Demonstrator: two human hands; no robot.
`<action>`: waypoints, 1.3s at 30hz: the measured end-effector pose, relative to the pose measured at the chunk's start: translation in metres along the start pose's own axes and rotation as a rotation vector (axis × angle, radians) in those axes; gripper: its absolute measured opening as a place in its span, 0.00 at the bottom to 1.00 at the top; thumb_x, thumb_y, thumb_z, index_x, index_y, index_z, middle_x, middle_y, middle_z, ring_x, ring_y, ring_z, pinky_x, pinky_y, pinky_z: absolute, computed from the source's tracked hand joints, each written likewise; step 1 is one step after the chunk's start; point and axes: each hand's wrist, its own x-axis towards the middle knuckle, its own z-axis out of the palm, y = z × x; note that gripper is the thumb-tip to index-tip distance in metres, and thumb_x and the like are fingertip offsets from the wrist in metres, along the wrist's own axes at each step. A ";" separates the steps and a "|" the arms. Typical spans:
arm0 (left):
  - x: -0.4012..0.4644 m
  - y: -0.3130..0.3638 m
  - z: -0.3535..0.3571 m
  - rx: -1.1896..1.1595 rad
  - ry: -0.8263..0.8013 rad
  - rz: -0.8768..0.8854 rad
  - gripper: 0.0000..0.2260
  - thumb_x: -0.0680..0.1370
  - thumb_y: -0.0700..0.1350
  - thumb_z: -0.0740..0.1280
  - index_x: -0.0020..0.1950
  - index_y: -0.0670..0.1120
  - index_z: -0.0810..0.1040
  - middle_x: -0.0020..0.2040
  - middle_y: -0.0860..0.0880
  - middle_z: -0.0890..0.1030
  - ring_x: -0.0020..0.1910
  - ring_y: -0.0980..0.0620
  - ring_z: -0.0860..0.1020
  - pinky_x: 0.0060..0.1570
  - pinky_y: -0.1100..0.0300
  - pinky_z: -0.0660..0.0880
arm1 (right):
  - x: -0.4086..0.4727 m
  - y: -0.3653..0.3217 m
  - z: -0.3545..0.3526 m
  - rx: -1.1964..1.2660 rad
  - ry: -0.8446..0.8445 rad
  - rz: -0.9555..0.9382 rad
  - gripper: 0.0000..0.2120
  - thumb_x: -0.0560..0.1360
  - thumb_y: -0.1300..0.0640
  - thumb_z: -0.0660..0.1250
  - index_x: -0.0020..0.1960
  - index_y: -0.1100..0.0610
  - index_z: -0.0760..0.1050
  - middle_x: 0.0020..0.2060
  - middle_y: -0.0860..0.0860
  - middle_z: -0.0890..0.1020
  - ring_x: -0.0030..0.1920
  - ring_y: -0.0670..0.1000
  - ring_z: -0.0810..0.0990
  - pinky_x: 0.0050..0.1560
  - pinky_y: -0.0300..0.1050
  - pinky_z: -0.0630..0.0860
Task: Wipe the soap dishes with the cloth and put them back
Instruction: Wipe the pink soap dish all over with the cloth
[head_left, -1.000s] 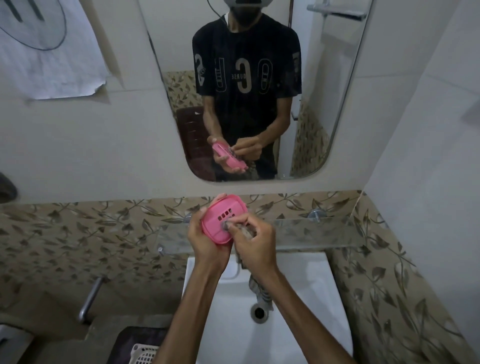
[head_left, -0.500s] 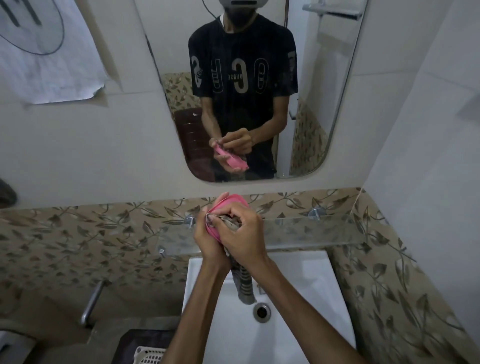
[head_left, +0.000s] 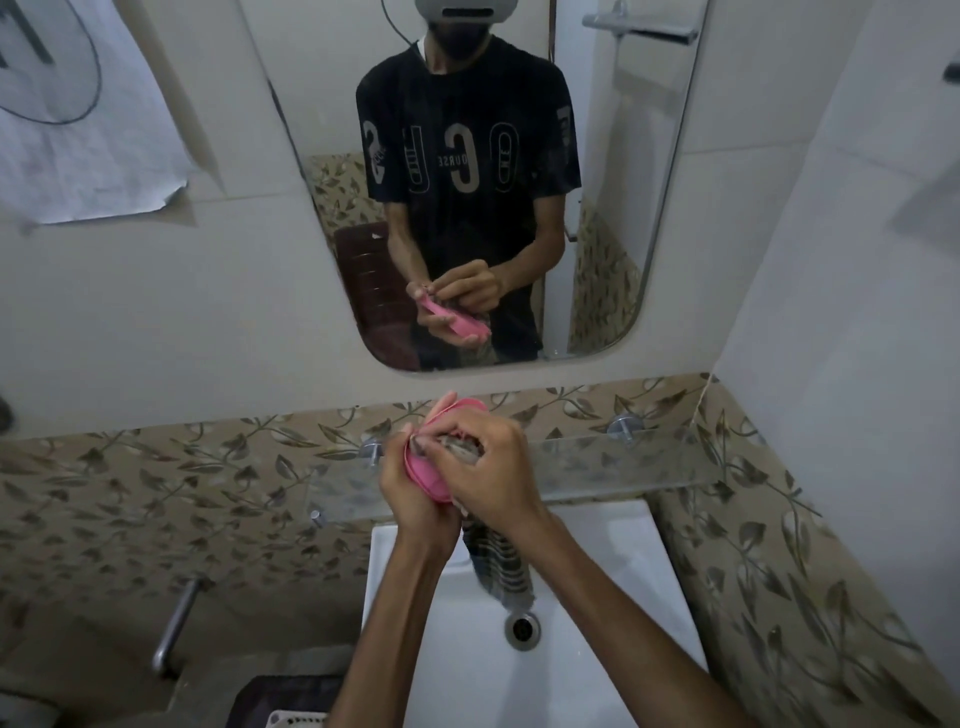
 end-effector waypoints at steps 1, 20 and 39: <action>-0.001 0.000 0.000 -0.014 0.002 -0.001 0.24 0.85 0.51 0.55 0.70 0.37 0.79 0.57 0.39 0.86 0.56 0.46 0.85 0.51 0.57 0.83 | 0.006 0.003 -0.003 -0.019 0.024 0.016 0.03 0.74 0.58 0.79 0.47 0.55 0.87 0.44 0.46 0.89 0.46 0.42 0.86 0.50 0.39 0.82; -0.011 -0.010 -0.005 -0.012 0.014 0.068 0.29 0.79 0.56 0.59 0.73 0.39 0.77 0.61 0.38 0.82 0.55 0.43 0.81 0.46 0.53 0.81 | -0.034 0.009 -0.011 -0.159 0.173 0.394 0.05 0.79 0.54 0.75 0.47 0.55 0.81 0.40 0.45 0.85 0.38 0.43 0.84 0.37 0.41 0.82; -0.006 -0.018 -0.028 0.094 0.208 -0.019 0.23 0.82 0.58 0.64 0.63 0.41 0.82 0.51 0.41 0.84 0.45 0.49 0.84 0.41 0.56 0.82 | -0.050 0.000 -0.006 0.589 0.116 0.721 0.04 0.78 0.64 0.76 0.45 0.58 0.83 0.42 0.52 0.89 0.44 0.46 0.88 0.46 0.38 0.83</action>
